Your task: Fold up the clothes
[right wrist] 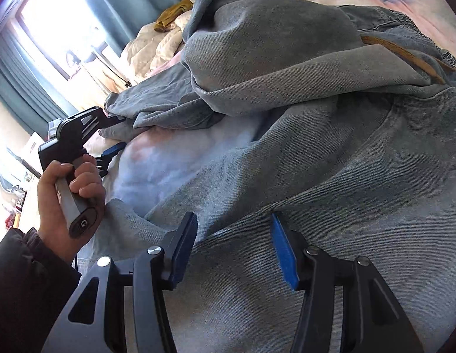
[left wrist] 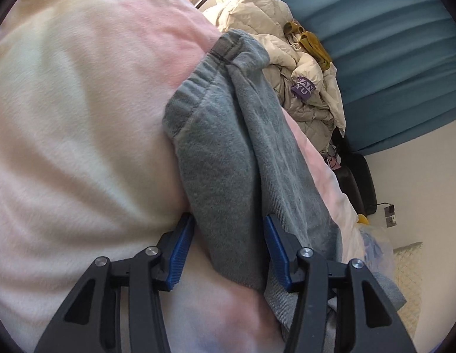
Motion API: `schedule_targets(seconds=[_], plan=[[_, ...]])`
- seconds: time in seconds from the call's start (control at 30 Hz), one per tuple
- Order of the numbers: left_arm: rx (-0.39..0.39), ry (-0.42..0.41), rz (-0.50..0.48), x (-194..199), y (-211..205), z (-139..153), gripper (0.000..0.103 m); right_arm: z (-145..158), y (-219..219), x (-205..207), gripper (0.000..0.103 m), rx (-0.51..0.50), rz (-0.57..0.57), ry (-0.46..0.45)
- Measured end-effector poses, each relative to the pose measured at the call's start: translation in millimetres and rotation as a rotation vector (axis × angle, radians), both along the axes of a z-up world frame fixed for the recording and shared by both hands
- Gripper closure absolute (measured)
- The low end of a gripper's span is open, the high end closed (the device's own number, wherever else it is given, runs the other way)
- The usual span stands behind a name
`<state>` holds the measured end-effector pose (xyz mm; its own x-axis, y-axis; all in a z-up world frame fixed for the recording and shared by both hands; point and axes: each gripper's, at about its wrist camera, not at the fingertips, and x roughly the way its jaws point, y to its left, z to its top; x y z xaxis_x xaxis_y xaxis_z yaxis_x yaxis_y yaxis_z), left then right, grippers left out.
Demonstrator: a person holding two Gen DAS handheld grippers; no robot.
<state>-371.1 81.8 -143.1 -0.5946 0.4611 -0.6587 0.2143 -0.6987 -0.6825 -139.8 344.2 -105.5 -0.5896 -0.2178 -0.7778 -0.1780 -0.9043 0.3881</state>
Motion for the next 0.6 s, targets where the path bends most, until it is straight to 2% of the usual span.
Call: schedule_targets(seconds=[0.03, 0.07, 0.1, 0.13, 0.27, 0.4, 0.6], plan=[[-0.017, 0.005, -0.014, -3, 2, 2, 0.061, 0, 0, -1, 0.051, 0.009, -0.002, 0.020], [-0.039, 0.003, -0.024, -5, 4, 5, 0.070, -1, -1, -2, 0.051, 0.019, -0.002, 0.019], [-0.056, 0.006, -0.033, -6, 4, 9, 0.082, -1, -2, -4, 0.051, 0.030, -0.002, 0.019], [-0.074, 0.009, -0.042, -6, 5, 13, 0.089, -2, -2, -5, 0.051, 0.041, -0.002, 0.018], [-0.046, 0.033, -0.052, -1, -2, 39, 0.094, 4, -5, -2, 0.051, 0.081, -0.001, 0.043], [-0.110, 0.095, -0.044, 14, -13, 87, 0.094, 7, 2, 6, 0.051, 0.059, -0.022, 0.040], [-0.153, 0.138, 0.048, 46, -77, 142, 0.095, 15, 10, 13, 0.051, 0.058, -0.047, 0.050]])
